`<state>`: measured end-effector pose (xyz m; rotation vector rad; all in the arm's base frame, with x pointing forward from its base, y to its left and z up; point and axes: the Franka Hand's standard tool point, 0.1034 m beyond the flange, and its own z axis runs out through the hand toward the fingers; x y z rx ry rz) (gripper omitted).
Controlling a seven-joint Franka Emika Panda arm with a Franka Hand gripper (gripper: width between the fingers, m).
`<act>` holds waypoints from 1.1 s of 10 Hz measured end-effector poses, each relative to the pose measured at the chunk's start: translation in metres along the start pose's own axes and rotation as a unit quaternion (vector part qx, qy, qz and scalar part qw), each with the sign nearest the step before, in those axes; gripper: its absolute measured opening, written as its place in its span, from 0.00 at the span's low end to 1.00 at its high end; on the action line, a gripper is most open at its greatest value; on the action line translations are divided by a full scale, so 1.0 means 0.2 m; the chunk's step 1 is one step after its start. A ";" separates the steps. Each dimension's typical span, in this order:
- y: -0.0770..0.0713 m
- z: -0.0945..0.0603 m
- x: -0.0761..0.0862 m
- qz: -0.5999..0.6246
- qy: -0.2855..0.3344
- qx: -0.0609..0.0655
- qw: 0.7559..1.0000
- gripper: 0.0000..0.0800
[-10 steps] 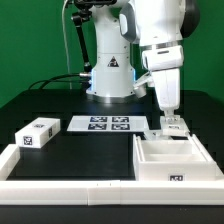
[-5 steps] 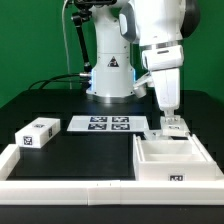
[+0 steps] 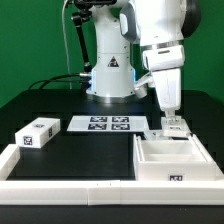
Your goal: Assemble cabinet
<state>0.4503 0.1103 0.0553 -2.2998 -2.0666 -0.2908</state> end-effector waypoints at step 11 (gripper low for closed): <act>0.06 0.02 -0.01 0.004 -0.001 0.012 1.000 0.09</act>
Offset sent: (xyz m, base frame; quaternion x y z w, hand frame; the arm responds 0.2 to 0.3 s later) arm 0.0137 0.0001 -0.0020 0.0053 -0.0069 -0.0039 1.0000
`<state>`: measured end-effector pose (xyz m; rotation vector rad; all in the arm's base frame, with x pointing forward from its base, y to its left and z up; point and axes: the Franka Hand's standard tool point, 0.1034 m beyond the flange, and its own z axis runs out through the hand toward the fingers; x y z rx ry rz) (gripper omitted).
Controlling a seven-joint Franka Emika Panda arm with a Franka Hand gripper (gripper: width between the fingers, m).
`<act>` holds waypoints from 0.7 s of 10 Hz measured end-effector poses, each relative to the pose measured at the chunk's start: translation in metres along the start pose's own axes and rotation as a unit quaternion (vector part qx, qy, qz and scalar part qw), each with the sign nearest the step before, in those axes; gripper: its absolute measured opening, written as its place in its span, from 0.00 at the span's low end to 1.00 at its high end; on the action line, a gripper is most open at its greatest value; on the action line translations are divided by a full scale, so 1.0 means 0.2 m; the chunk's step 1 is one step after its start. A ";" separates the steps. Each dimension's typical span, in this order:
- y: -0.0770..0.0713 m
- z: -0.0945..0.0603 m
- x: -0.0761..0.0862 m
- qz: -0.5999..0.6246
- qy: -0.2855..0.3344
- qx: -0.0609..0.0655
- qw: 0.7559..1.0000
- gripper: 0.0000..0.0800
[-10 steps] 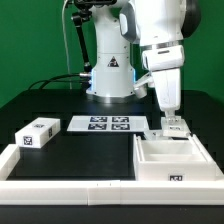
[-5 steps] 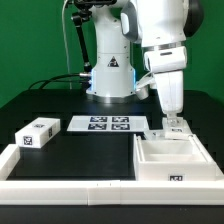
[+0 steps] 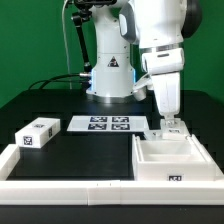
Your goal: Assemble cabinet
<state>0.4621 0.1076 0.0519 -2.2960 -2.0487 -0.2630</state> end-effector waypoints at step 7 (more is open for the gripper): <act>0.04 0.01 0.02 0.004 0.005 -0.006 1.000 0.09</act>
Offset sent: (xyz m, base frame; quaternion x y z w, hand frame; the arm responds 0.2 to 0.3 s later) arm -0.0068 0.0089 -0.0016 -0.0325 0.0011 -0.0198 0.9993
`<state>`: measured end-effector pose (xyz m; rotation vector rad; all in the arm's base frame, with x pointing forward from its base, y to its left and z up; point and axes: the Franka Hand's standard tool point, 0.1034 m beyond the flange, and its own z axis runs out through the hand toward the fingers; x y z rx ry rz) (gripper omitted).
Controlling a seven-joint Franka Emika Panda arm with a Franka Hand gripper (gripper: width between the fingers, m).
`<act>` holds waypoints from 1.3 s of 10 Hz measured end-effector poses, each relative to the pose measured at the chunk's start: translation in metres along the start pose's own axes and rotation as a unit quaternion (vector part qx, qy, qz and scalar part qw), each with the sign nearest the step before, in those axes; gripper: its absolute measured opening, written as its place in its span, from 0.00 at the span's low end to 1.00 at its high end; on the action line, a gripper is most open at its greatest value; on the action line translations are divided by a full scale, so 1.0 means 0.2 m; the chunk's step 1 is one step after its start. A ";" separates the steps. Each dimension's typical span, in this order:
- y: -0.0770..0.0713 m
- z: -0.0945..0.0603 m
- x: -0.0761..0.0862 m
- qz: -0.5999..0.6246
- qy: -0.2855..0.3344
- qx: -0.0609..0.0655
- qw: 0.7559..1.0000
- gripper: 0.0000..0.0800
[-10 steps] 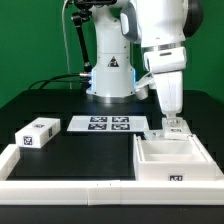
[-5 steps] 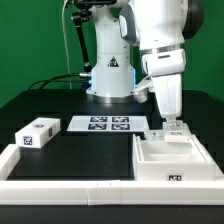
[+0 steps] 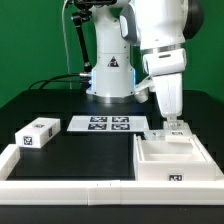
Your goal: Assemble cabinet
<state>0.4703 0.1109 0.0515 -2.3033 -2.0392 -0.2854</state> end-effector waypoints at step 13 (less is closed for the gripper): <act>0.31 0.00 0.00 -0.016 -0.010 0.038 0.999 0.09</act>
Offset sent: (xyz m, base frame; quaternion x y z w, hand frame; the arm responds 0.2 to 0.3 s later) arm 0.0493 0.0048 0.0072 0.0102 -0.0249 -0.0589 0.9979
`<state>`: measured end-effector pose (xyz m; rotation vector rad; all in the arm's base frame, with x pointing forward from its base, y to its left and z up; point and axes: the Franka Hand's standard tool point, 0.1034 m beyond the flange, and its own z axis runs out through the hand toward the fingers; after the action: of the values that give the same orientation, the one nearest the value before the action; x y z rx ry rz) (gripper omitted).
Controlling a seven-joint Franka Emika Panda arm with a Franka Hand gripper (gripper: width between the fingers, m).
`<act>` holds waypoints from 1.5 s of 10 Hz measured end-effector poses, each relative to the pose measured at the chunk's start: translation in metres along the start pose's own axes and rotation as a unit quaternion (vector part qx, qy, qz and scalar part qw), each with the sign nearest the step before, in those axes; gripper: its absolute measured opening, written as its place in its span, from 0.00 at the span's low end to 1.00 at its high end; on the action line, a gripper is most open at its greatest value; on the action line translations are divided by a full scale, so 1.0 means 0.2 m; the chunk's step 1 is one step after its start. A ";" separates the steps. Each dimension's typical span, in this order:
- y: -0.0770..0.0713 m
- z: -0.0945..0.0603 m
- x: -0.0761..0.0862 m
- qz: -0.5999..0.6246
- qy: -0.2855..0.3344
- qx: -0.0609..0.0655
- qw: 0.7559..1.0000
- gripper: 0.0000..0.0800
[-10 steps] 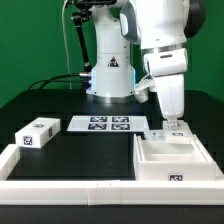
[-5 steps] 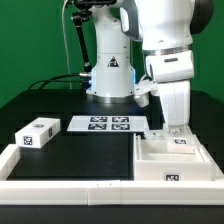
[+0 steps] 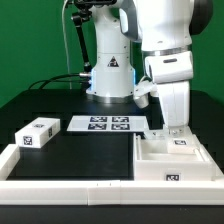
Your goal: Assemble cabinet
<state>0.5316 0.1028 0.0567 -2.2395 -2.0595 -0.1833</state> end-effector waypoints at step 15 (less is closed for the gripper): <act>0.20 -0.04 -0.01 0.006 0.011 -0.021 1.000 0.39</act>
Offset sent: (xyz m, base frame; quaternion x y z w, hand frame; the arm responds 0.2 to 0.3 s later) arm 0.0227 0.0083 -0.0032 0.0032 0.0281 -0.0048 0.9996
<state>0.5710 0.0959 0.0640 -2.2629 -2.0499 -0.2497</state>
